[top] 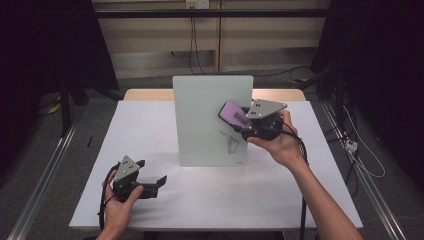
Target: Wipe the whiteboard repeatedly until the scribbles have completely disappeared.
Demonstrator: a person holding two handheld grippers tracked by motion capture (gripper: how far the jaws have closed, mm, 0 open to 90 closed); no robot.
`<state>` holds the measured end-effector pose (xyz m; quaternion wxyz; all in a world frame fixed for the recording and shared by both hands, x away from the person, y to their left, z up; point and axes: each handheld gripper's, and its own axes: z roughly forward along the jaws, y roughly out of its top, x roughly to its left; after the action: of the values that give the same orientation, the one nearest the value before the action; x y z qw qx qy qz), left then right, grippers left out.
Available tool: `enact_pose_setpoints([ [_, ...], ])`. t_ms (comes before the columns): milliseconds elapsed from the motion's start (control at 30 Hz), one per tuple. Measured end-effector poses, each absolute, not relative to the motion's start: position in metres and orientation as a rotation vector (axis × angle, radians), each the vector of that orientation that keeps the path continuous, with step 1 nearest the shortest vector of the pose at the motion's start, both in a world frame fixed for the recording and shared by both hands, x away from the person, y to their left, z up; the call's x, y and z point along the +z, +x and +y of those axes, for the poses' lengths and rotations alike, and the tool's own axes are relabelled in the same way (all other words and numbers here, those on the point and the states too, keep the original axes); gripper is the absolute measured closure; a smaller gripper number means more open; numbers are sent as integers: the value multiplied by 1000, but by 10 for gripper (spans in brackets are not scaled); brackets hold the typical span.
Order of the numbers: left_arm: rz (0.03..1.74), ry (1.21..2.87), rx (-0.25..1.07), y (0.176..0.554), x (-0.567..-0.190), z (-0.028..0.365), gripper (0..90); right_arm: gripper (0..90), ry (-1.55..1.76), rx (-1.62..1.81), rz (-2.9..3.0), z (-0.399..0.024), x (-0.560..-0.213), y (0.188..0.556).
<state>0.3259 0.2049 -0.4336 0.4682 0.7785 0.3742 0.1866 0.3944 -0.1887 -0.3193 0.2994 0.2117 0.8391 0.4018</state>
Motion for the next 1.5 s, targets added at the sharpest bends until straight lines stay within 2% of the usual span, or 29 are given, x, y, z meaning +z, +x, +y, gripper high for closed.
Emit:
enact_pose_setpoints([
  [367,918,1909,461,326,-434,205,48,427,529,1038,2311,-182,-362,380],
  [667,916,1909,455,326,-434,204,48,426,518,1029,2371,-178,-378,376],
  [900,916,1909,455,326,-434,204,48,426,532,1040,2347,-179,-370,378],
  [1500,914,1911,457,326,-434,204,48,426,583,1071,2146,-194,-300,399],
])
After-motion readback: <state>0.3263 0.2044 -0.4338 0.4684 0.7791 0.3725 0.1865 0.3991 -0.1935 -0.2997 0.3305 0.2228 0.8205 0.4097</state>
